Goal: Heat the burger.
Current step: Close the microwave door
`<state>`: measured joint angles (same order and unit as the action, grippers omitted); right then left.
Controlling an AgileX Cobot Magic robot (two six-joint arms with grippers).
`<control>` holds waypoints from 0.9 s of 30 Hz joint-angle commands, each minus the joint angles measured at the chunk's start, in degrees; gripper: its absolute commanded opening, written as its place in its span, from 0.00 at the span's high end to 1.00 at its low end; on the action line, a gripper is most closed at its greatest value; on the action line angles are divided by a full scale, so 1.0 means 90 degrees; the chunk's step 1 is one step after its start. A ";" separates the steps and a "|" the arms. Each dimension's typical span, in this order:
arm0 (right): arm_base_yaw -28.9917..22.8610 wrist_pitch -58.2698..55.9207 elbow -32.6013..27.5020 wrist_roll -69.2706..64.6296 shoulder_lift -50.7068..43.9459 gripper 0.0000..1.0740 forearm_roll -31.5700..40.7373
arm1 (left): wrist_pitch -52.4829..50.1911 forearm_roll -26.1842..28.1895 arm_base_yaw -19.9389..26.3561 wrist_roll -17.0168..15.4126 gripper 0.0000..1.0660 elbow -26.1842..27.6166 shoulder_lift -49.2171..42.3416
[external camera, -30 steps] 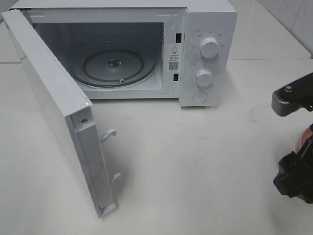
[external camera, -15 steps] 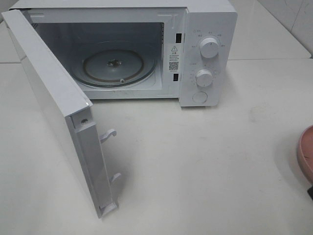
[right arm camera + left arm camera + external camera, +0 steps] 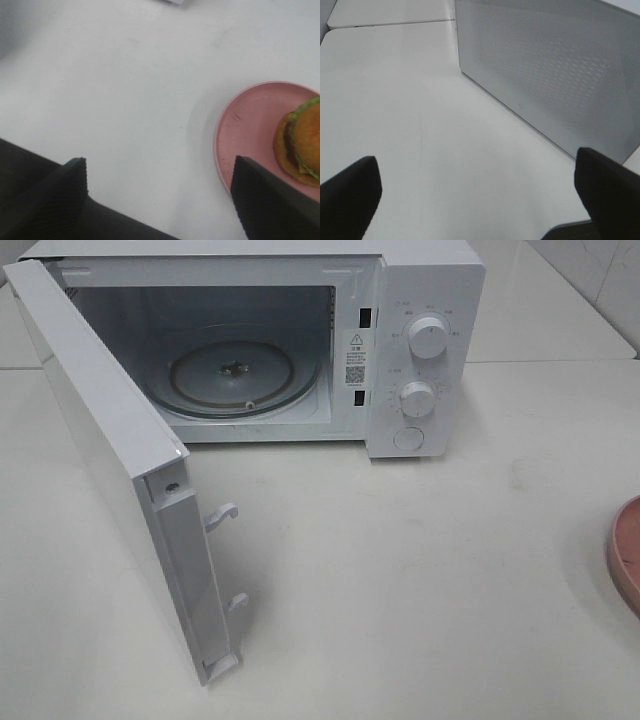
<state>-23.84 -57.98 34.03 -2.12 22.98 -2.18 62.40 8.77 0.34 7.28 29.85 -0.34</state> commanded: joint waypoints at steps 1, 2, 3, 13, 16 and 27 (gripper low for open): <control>0.0439 -0.0019 -0.0159 0.0178 -0.0439 0.29 -0.0070 | -0.0089 0.0038 0.0013 -0.0025 0.09 -0.0019 -0.0089; 0.0630 0.0032 -0.0286 0.0166 -0.0700 0.29 -0.0070 | -0.0089 0.0038 0.0013 -0.0025 0.09 -0.0019 -0.0089; 0.0630 0.0032 -0.0286 0.0166 -0.0700 0.29 -0.0070 | -0.0089 0.0038 0.0013 -0.0025 0.09 -0.0019 -0.0089; 0.1439 0.0115 -0.0605 0.0146 -0.1999 0.29 -0.0095 | -0.0089 0.0038 0.0013 -0.0025 0.09 -0.0019 -0.0089; 0.1611 0.0115 -0.0605 0.0146 -0.2349 0.29 -0.0089 | -0.0089 0.0038 0.0013 -0.0025 0.09 -0.0019 -0.0089; 0.1891 0.0115 -0.0605 0.0076 -0.2776 0.29 -0.0134 | -0.0089 0.0025 0.0013 -0.0019 0.08 -0.0019 -0.0076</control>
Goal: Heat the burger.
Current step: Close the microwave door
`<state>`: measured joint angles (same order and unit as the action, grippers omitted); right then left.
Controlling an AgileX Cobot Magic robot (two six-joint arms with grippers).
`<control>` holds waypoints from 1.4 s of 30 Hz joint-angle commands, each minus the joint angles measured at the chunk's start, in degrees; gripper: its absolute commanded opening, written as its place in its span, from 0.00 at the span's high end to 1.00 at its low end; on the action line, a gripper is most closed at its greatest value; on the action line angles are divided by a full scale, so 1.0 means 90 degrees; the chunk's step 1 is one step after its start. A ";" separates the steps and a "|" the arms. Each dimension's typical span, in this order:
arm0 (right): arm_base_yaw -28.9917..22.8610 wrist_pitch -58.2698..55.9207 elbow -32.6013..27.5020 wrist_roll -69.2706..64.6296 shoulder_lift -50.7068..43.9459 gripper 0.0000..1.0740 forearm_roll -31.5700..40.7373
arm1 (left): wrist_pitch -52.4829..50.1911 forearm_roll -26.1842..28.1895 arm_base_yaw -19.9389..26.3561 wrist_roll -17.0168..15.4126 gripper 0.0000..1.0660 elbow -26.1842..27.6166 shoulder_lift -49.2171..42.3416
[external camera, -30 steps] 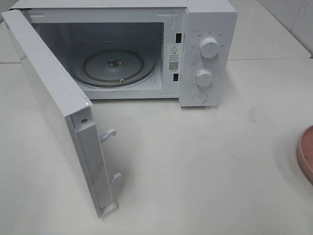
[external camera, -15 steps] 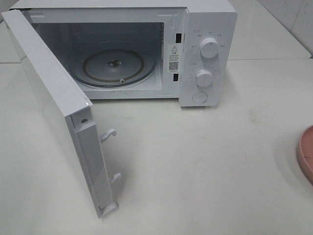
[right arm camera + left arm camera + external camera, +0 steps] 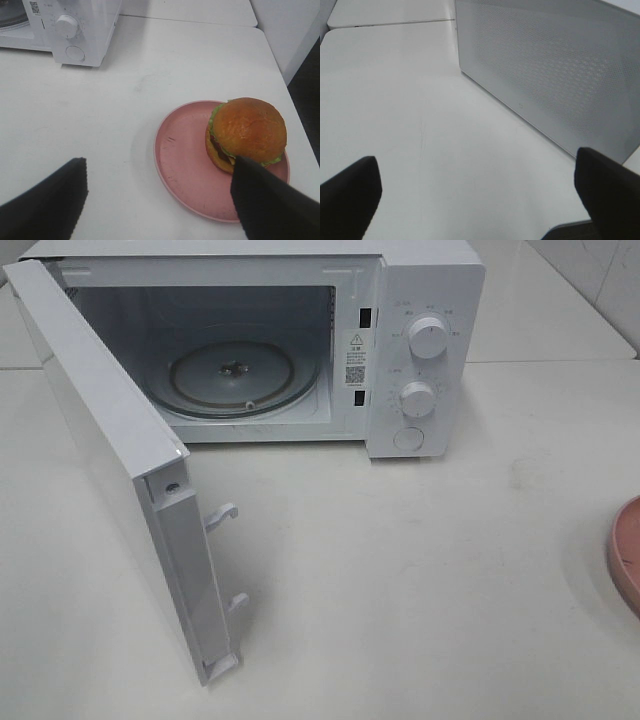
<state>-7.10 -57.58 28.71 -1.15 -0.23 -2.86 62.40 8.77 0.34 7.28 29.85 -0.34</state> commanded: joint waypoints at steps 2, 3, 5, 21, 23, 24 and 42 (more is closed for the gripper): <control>0.0032 0.0070 -0.0013 -0.0032 -0.0197 0.29 -0.0057 | -0.0089 0.0038 0.0013 -0.0025 0.08 -0.0019 -0.0070; 0.0032 0.0070 -0.0013 -0.0032 -0.0197 0.29 -0.0057 | -0.0089 0.0038 0.0013 -0.0025 0.08 -0.0019 -0.0070; 0.0032 0.0070 -0.0013 -0.0032 -0.0197 0.29 -0.0057 | -0.0089 0.0038 0.0013 -0.0025 0.08 -0.0019 -0.0070; 0.0032 0.0070 -0.0013 -0.0032 -0.0197 0.29 -0.0057 | -0.0089 0.0038 0.0013 -0.0025 0.08 -0.0019 -0.0070; 0.0032 0.0070 -0.0013 -0.0032 -0.0197 0.29 -0.0057 | -0.0089 0.0038 0.0013 -0.0025 0.08 -0.0019 -0.0070; 0.0032 0.0070 -0.0013 -0.0032 -0.0197 0.29 -0.0057 | -0.0089 0.0038 0.0013 -0.0025 0.08 -0.0019 -0.0070; 0.0032 0.0070 -0.0013 -0.0032 -0.0197 0.29 -0.0057 | -0.0089 0.0038 -0.0019 -0.0025 0.08 -0.0019 -0.0032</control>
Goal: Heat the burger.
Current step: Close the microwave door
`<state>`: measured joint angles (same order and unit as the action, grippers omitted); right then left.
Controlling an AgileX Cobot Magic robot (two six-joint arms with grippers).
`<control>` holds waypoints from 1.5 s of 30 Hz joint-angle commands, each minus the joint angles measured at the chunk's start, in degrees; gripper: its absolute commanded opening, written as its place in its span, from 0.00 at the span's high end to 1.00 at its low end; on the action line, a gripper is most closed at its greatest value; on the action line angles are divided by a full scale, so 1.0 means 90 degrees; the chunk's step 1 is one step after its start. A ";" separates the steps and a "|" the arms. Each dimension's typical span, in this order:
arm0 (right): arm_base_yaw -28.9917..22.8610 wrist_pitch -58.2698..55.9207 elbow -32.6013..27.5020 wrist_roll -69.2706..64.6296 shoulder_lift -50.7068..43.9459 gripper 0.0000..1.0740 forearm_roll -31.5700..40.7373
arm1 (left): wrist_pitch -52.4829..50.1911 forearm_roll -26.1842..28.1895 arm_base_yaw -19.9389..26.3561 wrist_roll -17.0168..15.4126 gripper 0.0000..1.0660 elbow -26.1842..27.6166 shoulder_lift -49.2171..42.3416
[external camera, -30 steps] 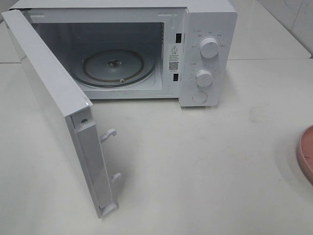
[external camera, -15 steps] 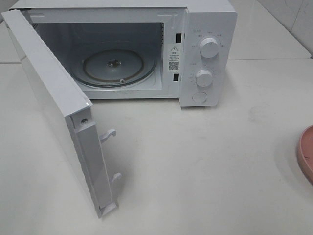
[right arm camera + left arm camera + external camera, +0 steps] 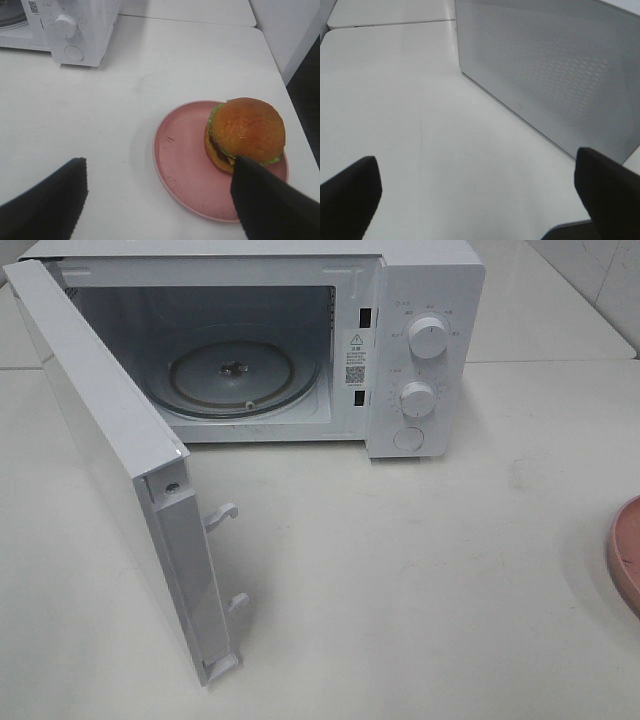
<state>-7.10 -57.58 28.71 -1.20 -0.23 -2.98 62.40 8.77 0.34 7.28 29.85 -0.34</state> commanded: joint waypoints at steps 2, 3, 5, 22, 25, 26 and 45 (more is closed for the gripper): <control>0.0032 0.0070 -0.0013 -0.0025 -0.0197 0.29 -0.0045 | -0.0089 0.0013 -0.0019 -0.0025 0.08 -0.0019 0.0000; 0.0032 0.0070 -0.0013 -0.0025 -0.0197 0.29 -0.0045 | -0.0089 0.0013 -0.0019 -0.0025 0.08 -0.0019 0.0000; 0.0032 0.0070 -0.0013 -0.0025 -0.0197 0.29 -0.0045 | -0.0095 0.0070 -0.0019 -0.0025 0.09 0.0013 0.0038; 0.0032 0.0070 -0.0013 -0.0025 -0.0197 0.29 -0.0045 | -0.1579 0.0089 -0.0019 -0.0006 0.48 0.0248 0.1171; 0.0032 0.0070 -0.0013 -0.0025 -0.0197 0.29 -0.0045 | -0.1725 0.0083 -0.0019 -0.0006 0.66 0.0248 0.1471; 0.0032 0.0070 -0.0013 -0.0025 -0.0197 0.29 -0.0045 | -0.1725 0.0083 -0.0019 -0.0006 0.66 0.0248 0.1471; 0.0032 0.0070 -0.0013 -0.0025 -0.0197 0.29 -0.0045 | -0.5017 0.0153 -0.0019 0.0000 1.00 -0.0649 0.3527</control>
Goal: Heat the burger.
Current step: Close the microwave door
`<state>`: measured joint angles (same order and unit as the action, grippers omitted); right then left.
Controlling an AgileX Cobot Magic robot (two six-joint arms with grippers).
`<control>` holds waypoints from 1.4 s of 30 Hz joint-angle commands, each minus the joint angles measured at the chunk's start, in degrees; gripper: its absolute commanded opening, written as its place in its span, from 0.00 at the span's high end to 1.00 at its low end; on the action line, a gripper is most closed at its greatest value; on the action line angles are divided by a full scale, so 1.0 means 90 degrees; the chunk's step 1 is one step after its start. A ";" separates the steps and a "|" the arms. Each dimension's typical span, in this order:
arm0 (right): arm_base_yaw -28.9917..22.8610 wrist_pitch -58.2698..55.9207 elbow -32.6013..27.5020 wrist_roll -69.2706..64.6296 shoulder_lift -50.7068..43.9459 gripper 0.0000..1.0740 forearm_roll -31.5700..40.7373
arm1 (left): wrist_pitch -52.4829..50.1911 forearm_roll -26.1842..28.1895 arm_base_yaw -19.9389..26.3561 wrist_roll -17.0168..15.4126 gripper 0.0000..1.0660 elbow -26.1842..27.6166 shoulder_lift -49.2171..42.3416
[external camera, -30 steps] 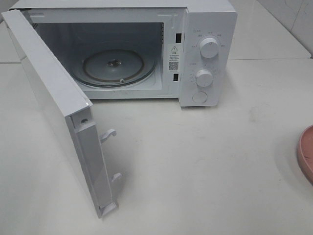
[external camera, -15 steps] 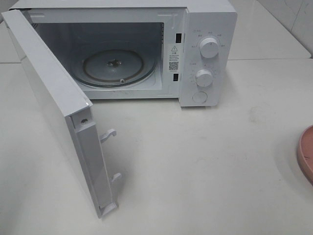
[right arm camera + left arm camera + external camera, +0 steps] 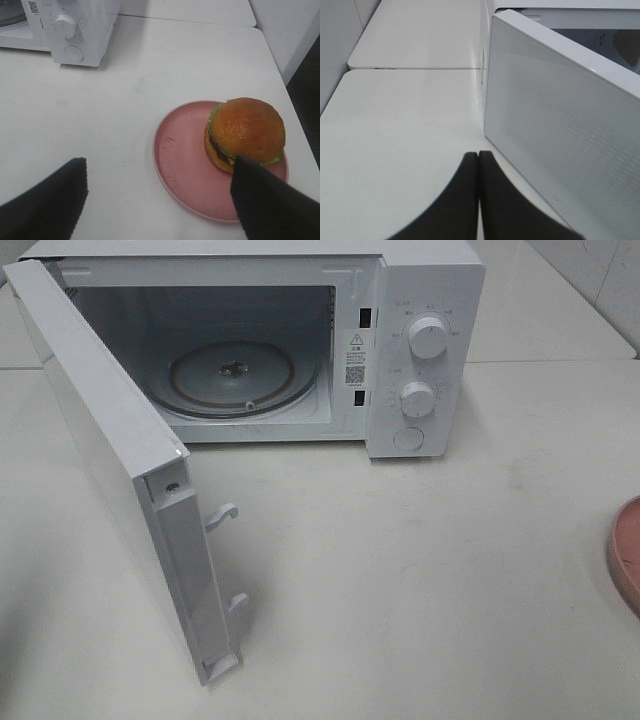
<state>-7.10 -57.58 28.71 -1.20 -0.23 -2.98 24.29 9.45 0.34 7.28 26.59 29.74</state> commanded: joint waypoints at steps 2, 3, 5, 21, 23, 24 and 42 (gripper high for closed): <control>0.0032 0.0070 -0.0013 -0.0025 -0.0197 0.29 -0.0045 | -0.1229 0.0076 -0.0019 0.0000 1.00 -0.0503 0.0357; 0.0032 0.0070 -0.0013 -0.0025 -0.0197 0.29 -0.0045 | -0.1515 0.0076 -0.0019 0.0000 1.00 -0.0630 0.0439; 0.0032 0.0070 -0.0013 -0.0025 -0.0197 0.29 -0.0045 | -0.2145 0.0070 -0.0019 0.0000 1.00 -0.0872 0.0592; 0.0032 0.0070 -0.0013 -0.0025 -0.0197 0.29 -0.0045 | -0.5080 -0.0439 -0.0019 -0.0191 1.00 -0.1254 0.2540; 0.0032 0.0070 -0.0013 -0.0025 -0.0197 0.29 -0.0045 | -0.5475 -0.0770 -0.0019 -0.0668 1.00 -0.1254 0.2967; 0.0032 0.0070 -0.0013 -0.0025 -0.0197 0.29 -0.0045 | -0.5475 -0.0770 -0.0019 -0.0668 1.00 -0.1254 0.2967; 0.0032 0.0070 -0.0013 -0.0025 -0.0197 0.29 -0.0045 | -0.8257 -0.2865 -0.0694 -0.2336 1.00 -0.1254 0.5513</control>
<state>-7.10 -57.58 28.71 -1.20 -0.23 -2.98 -48.13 -16.84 -5.61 -13.75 15.58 79.35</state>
